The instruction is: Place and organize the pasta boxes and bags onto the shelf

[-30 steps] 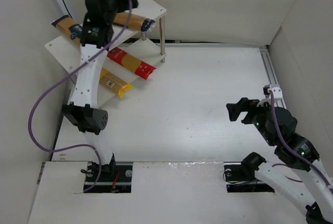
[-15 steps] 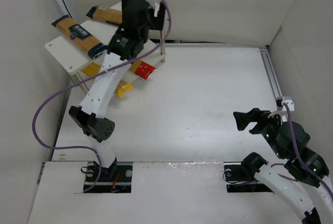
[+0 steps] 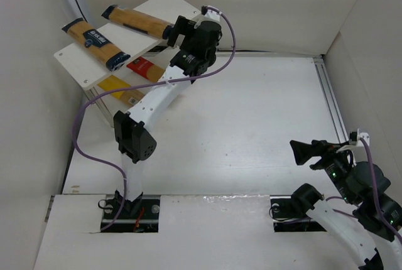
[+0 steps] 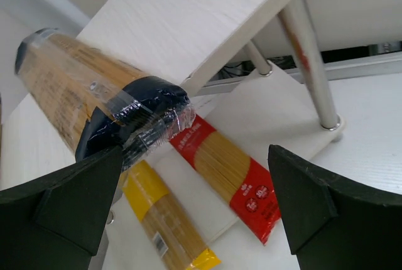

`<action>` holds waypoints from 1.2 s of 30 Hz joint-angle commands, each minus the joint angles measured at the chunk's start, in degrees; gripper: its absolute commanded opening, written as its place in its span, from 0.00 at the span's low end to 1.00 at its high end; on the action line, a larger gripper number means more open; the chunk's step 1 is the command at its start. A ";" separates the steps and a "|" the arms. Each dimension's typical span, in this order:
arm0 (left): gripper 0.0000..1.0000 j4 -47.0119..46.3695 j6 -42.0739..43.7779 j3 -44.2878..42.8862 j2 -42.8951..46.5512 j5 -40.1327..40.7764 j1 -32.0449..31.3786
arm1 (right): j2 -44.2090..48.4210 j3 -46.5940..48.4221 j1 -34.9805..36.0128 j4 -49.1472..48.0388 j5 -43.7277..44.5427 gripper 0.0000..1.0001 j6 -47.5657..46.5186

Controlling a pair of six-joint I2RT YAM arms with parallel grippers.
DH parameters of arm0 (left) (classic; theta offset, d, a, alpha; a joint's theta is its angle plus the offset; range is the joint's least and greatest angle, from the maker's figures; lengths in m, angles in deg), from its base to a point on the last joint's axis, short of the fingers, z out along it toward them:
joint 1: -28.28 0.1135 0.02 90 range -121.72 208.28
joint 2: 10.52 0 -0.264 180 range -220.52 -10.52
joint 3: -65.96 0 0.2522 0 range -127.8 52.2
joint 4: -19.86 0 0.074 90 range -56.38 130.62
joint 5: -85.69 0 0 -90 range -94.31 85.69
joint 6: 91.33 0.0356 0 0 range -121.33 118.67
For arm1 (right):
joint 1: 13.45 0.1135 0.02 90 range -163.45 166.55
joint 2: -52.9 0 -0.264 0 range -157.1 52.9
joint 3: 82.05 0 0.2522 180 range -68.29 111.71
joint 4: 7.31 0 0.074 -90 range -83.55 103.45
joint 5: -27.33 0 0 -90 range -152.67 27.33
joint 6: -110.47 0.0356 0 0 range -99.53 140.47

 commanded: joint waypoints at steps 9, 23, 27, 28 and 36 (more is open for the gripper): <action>1.00 -2.88 -2.42 6.65 9.70 7.17 4.26 | -1.55 0.34 0.45 -1.18 0.63 1.00 -0.04; 1.00 -0.24 -8.14 15.71 28.32 -15.90 0.14 | -4.70 -0.19 0.45 -2.32 1.15 1.00 -0.04; 1.00 -3.22 -12.53 21.49 37.29 -31.54 -0.39 | -11.20 -0.71 0.45 -3.47 3.08 1.00 -0.04; 1.00 -3.92 -13.94 23.43 39.13 -34.74 -0.39 | -13.13 -0.71 0.45 -4.07 4.39 1.00 -0.04; 1.00 -17.70 -30.63 51.90 47.40 -39.79 -6.62 | -31.14 3.32 0.45 -5.22 11.53 1.00 4.00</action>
